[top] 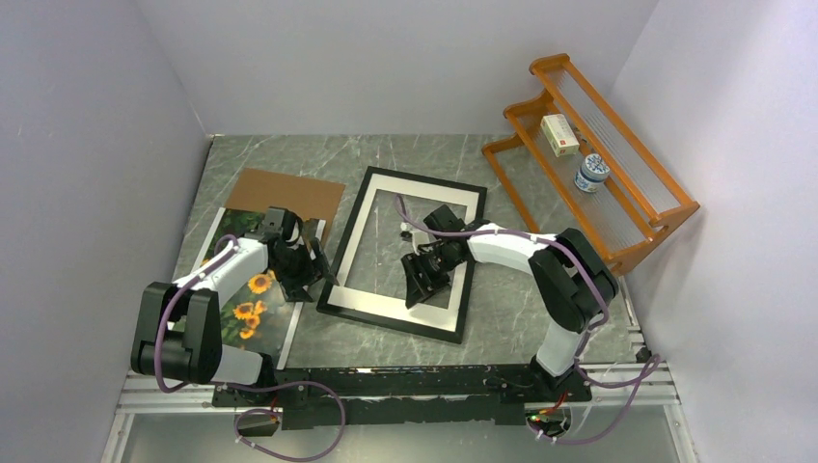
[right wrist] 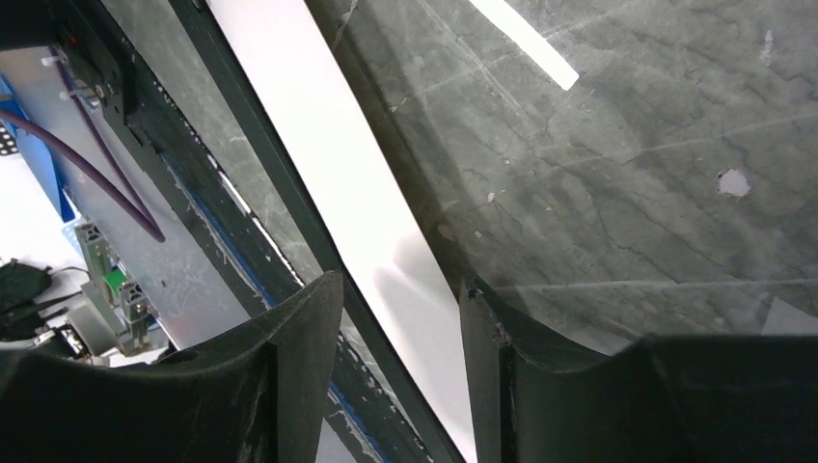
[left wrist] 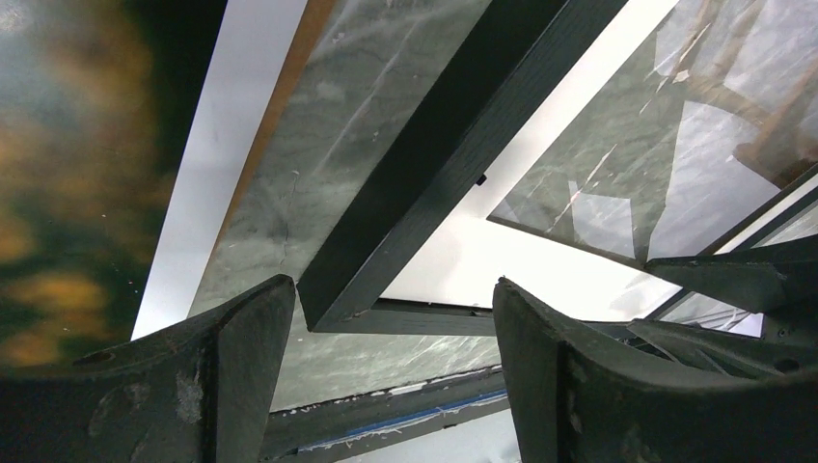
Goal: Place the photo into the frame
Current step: Adjust the photo frame item on the photo frame.
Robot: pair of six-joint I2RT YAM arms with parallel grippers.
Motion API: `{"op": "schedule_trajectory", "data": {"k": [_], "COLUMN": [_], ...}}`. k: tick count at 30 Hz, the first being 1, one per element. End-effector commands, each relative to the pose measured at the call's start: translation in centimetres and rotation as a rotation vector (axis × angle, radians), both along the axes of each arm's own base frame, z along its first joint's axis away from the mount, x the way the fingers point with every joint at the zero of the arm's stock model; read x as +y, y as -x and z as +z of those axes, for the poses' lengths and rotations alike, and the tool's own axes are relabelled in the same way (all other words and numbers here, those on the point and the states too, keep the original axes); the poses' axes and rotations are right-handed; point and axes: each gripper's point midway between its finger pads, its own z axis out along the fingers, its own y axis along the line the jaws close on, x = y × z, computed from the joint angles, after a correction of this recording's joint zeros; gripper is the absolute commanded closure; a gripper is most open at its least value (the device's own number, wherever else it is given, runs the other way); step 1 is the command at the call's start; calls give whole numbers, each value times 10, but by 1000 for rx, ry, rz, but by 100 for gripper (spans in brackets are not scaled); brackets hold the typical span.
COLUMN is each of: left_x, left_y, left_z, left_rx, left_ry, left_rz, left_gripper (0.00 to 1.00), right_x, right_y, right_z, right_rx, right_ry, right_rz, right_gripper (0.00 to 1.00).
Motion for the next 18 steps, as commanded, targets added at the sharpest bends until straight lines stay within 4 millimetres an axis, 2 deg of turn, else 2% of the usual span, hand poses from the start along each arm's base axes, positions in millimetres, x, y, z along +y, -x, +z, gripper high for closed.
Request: {"op": "schedule_trajectory", "data": {"k": [1, 12, 16, 18], "left_x": [-4, -4, -4, -4], "left_y": [0, 0, 0, 1], "left_z": [4, 3, 3, 3], "left_rx": [-20, -21, -20, -20], "left_ry": [26, 26, 26, 25], "left_rz": [-8, -12, -14, -13], "left_gripper": [20, 20, 20, 20], "right_x": [9, 14, 15, 17], "right_y": [-7, 10, 11, 13], "right_z": [8, 22, 21, 21], "right_rx": [-49, -19, -8, 2], "right_ry": [-29, -112, -117, -132], "right_rz": [41, 121, 133, 145], "right_gripper": [49, 68, 70, 67]}}
